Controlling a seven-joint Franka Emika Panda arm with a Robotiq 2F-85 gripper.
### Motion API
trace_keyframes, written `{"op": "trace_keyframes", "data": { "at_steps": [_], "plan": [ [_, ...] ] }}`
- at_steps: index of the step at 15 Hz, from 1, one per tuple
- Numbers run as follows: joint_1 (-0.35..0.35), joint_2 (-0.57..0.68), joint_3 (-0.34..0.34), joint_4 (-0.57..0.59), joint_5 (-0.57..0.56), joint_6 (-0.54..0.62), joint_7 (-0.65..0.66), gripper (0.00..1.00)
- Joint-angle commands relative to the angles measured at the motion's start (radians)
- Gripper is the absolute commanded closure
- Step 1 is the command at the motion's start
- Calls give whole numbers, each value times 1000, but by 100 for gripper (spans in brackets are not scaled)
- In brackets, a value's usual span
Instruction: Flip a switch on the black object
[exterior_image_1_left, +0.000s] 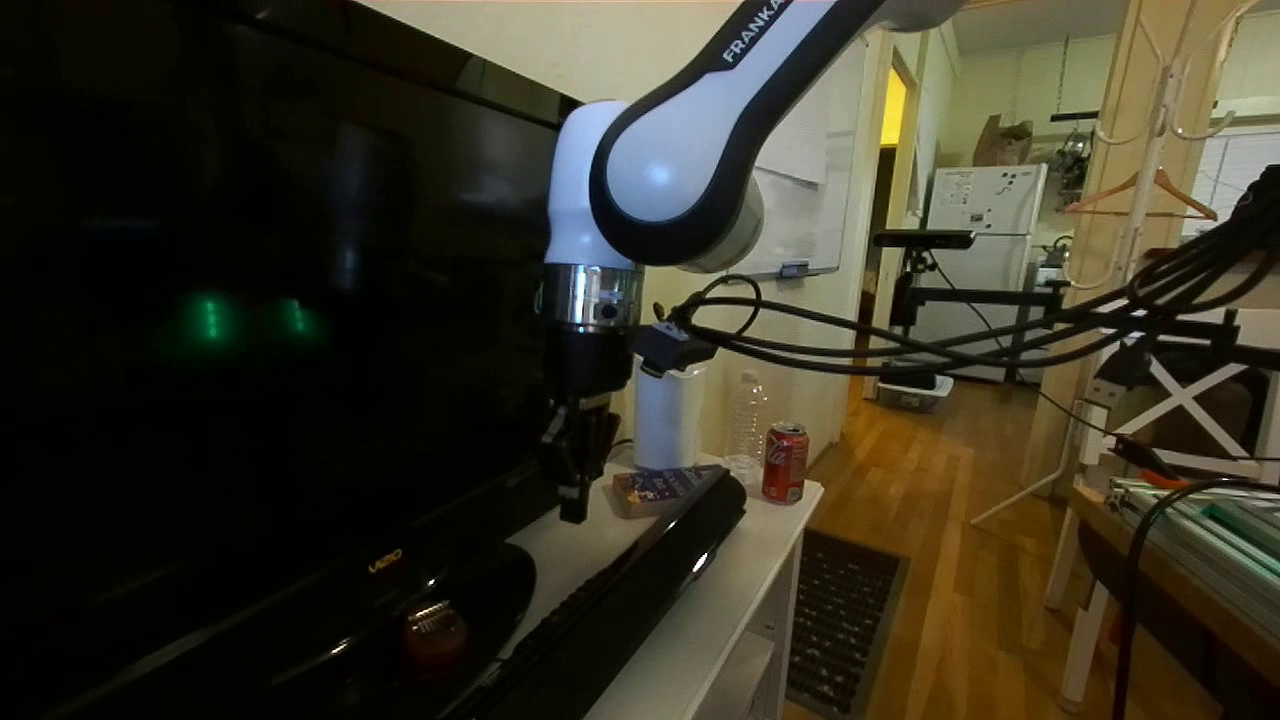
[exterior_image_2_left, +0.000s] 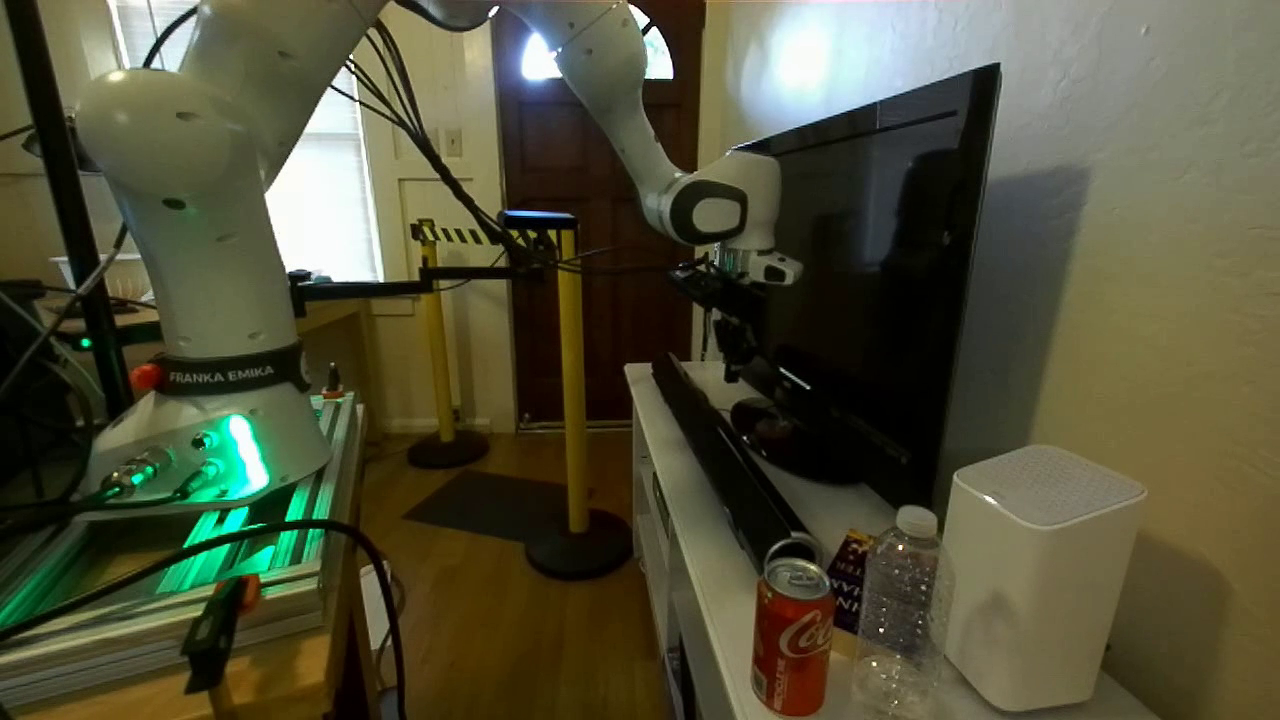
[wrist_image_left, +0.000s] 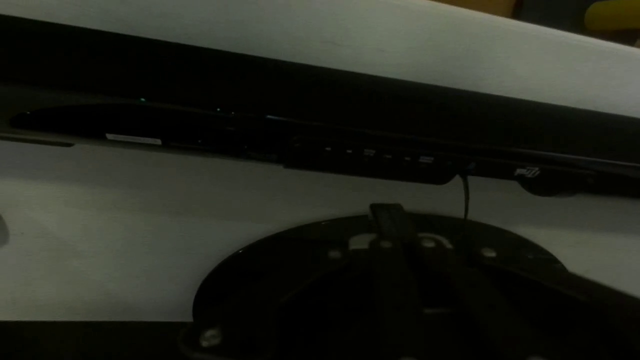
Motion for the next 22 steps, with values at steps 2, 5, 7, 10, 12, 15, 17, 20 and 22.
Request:
{"op": "trace_keyframes", "data": {
  "at_steps": [2, 5, 7, 10, 12, 15, 17, 20, 22],
  "plan": [
    [-8, 12, 5, 9, -12, -1, 16, 100],
    [-6, 52, -1, 22, -8, 35, 32, 100],
    [-11, 73, 4, 29, 0, 51, 34, 100],
    [-12, 101, 6, 39, 1, 74, 41, 100],
    [-12, 117, 8, 47, 1, 89, 43, 100],
    [-9, 138, 6, 62, -3, 113, 48, 100],
    [-13, 150, 10, 73, 1, 118, 48, 100],
    [-17, 167, 18, 88, 6, 116, 47, 100],
    [-17, 181, 25, 102, 8, 112, 47, 100]
  ]
}}
